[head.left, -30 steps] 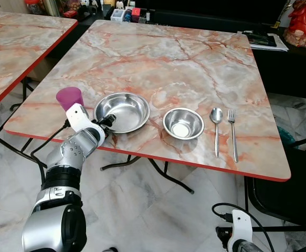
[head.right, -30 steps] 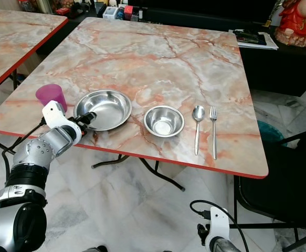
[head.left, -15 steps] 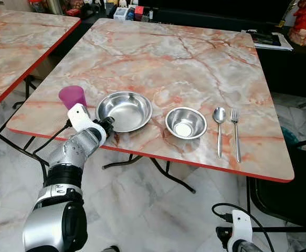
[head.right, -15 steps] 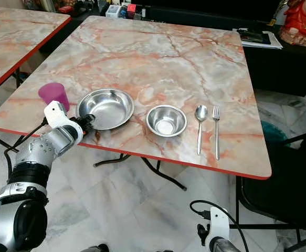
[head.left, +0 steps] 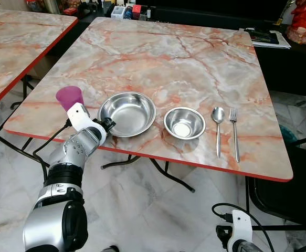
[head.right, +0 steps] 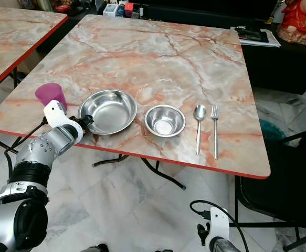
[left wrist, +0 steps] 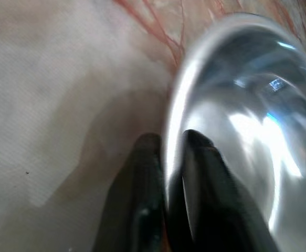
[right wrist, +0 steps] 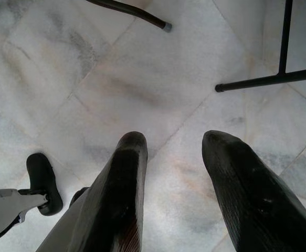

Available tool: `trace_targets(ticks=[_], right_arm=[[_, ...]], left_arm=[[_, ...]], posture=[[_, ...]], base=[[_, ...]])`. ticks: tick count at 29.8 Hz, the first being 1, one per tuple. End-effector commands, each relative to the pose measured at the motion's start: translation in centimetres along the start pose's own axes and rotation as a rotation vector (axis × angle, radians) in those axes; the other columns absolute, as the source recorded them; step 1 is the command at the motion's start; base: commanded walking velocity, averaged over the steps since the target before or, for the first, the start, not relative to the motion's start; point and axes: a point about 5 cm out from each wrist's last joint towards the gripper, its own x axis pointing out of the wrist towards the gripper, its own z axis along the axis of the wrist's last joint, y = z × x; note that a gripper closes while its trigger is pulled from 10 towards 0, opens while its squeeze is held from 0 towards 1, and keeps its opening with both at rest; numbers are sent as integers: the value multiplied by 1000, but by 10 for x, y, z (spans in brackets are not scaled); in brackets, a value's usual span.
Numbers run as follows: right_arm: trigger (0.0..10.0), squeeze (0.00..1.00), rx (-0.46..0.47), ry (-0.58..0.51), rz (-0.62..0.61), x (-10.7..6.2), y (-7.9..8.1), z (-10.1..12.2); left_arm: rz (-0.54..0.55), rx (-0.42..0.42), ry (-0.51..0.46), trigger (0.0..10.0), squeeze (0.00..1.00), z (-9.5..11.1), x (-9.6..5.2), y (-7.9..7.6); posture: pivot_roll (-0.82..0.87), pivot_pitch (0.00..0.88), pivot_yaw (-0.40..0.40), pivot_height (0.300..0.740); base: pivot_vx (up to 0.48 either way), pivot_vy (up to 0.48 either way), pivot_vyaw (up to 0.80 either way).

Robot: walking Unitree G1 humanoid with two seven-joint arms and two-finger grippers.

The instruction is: Setting the table

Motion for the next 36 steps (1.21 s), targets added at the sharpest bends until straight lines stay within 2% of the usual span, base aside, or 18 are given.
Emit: trace_targets(ticks=[1, 6, 12, 15, 19, 20, 21, 23, 30, 33, 34, 36], right_arm=[[10000, 0, 7, 11, -9, -1, -2, -4], [10000, 0, 7, 11, -9, -1, -2, -4], [10000, 0, 5, 12, -7, -1, -2, -4], [10000, 0, 4, 12, -7, -1, -2, -4], [10000, 0, 3, 12, -6, -1, -2, -4], [10000, 0, 4, 11, -5, -1, -2, -4], [10000, 0, 4, 11, -5, -1, -2, -4], [10000, 0, 4, 11, -5, -1, -2, -4], [10000, 0, 5, 9, -6, -1, -2, -4], [10000, 0, 6, 5, -9, -1, -3, -3], [10000, 0, 7, 4, -9, -1, -3, -3], [10000, 0, 12, 1, -9, -1, -2, -4]], left_arm=[[11, 2, 6, 0, 0, -2, 2, -2], [51, 1, -17, 0, 0, 0, 1, 4], [116, 41, -80, 0, 0, 6, -2, 8], [121, 25, -106, 0, 0, 9, -3, 7], [46, -19, -210, 0, 0, 19, -7, 0], [-9, -50, -266, 3647, 0, 25, -10, -6], [-42, -57, -296, 10000, 0, 28, -12, -10], [-101, -44, -361, 10000, 0, 34, -17, -19], [-148, -7, -455, 10000, 0, 41, -25, -25], [-169, 65, -583, 10000, 0, 51, -37, -31], [-171, 74, -599, 10000, 0, 53, -39, -32], [-167, 149, -646, 10000, 0, 57, -43, -33]], posture=[[12, 144, -52, 740], [12, 144, -53, 740], [14, 143, -54, 740], [14, 143, -54, 740], [16, 142, -56, 740], [17, 142, -56, 740], [18, 143, -56, 740], [19, 142, -57, 740], [18, 141, -58, 740], [18, 138, -59, 740], [19, 137, -58, 740], [27, 130, -54, 740]], base=[[0, 0, 0], [0, 0, 0], [0, 0, 0], [0, 0, 0], [0, 0, 0], [0, 0, 0], [0, 0, 0], [0, 0, 0], [0, 0, 0], [0, 0, 0], [0, 0, 0], [0, 0, 0]])
